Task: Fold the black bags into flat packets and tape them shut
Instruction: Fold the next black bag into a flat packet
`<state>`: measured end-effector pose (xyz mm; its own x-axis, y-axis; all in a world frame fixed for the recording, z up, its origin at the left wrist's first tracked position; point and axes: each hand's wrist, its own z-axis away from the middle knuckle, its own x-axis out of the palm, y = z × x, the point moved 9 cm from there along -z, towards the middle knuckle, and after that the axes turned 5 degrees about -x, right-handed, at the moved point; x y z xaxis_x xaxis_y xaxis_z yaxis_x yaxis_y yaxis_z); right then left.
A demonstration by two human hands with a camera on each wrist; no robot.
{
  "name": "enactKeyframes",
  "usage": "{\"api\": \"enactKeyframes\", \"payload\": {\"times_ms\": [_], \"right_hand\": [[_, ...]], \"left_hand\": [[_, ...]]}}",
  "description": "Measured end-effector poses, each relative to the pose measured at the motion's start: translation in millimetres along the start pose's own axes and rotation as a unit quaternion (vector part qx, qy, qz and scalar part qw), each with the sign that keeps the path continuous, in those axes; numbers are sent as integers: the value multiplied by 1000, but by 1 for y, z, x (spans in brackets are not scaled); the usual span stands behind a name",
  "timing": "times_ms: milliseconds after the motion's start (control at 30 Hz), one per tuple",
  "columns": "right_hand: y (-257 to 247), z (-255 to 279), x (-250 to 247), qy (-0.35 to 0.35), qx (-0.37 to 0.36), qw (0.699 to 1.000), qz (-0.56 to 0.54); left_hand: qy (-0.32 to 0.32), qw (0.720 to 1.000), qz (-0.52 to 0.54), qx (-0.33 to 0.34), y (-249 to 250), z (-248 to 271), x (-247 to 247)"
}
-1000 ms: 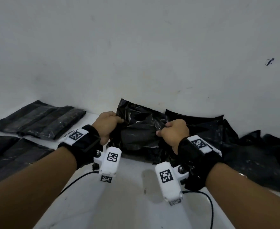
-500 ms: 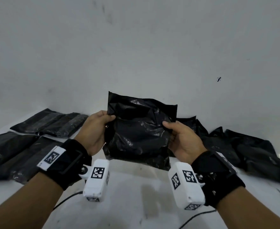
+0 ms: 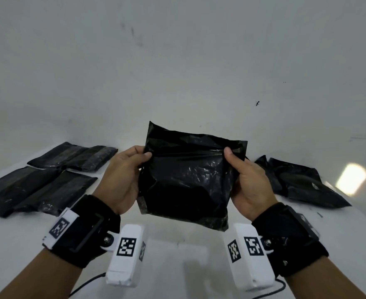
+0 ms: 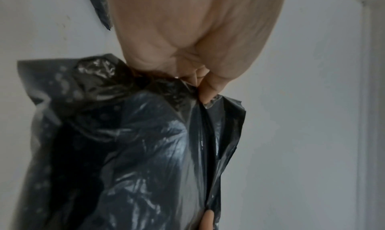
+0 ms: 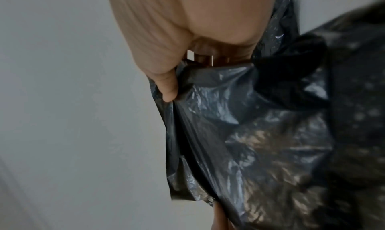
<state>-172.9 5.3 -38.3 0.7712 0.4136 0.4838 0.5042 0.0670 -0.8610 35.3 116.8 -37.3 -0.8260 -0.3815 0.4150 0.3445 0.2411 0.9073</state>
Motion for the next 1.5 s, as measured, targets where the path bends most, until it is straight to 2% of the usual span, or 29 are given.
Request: {"api": "enactKeyframes", "payload": {"times_ms": [100,233,300,400,533,600,833,967,1033,1100,1333,1500], "right_hand": [[-7,11,-2,16,-10,1000,-4],[-17,23,-2,25,-30,999,3],[-21,30,1,15,-36,999,12],[-24,43,7,-37,-29,998,33],[-17,60,15,-150,11,980,127],[-12,66,16,-172,18,974,145],[-6,65,11,-127,28,987,93],[-4,66,5,-139,25,985,95],[-4,66,-1,-150,20,980,130],[-3,64,-9,-143,14,978,153],[-3,56,-29,-105,36,986,128],[10,61,-30,-126,60,982,126]], "left_hand": [[-27,999,27,-26,-8,15,10],[-116,991,15,-70,-23,42,37],[-109,991,-13,-70,-29,49,40],[-78,995,-28,-62,-30,55,36],[-81,995,-27,-47,-18,63,36],[-83,995,-34,-41,-12,66,37],[-52,995,-2,-86,-15,67,36],[-33,994,6,-100,-20,66,34],[-26,995,-2,-101,-21,65,32],[-31,994,-16,-103,-22,64,31],[-42,991,-40,-119,-34,61,27],[-39,990,-33,-132,-44,63,19]]}}
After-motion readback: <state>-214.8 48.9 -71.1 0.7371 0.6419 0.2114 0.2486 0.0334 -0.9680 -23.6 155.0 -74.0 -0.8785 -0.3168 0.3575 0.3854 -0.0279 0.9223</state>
